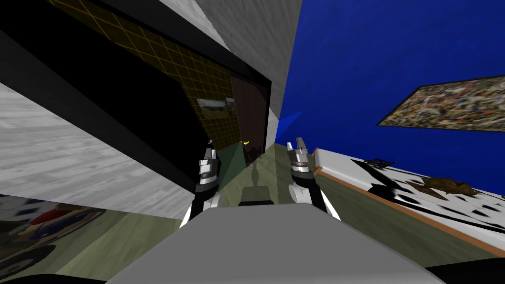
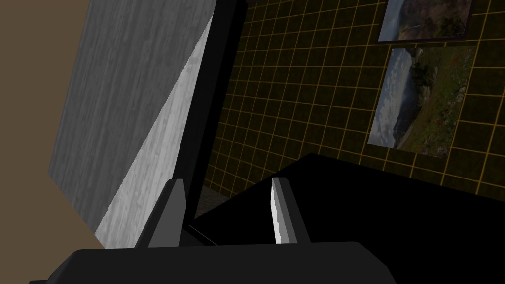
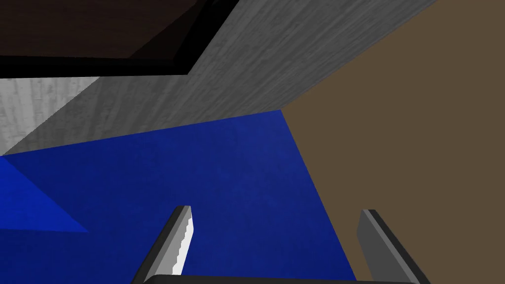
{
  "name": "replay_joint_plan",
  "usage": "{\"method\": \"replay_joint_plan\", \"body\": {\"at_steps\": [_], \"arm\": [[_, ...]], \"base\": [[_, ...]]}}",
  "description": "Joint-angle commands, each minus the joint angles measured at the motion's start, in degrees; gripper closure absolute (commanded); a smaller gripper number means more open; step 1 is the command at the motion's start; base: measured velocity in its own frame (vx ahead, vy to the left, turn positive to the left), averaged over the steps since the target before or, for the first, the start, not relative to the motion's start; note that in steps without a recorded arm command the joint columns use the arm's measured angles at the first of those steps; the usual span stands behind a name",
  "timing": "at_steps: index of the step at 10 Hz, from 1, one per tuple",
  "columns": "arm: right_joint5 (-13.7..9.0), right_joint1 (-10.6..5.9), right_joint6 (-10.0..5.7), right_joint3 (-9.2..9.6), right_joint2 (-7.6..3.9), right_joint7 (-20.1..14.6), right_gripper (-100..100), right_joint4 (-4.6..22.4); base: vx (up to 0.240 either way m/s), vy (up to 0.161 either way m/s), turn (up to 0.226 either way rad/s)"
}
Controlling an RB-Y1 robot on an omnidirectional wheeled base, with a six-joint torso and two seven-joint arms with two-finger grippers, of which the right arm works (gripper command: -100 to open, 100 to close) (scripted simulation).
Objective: Push the door open
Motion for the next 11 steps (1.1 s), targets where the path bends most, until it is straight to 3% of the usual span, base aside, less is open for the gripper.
{"method": "replay_joint_plan", "body": {"at_steps": [1, 11], "arm": [[0.1, -0.5, -0.46, 0.5, -0.11, 0.1, -100, 2.0], [-0.8, -4.91, -2.59, 0.77, -1.57, -0.2, -100, 14.7]], "base": [[0.1, -0.022, 0.111], [0.078, -0.021, 0.096]]}}
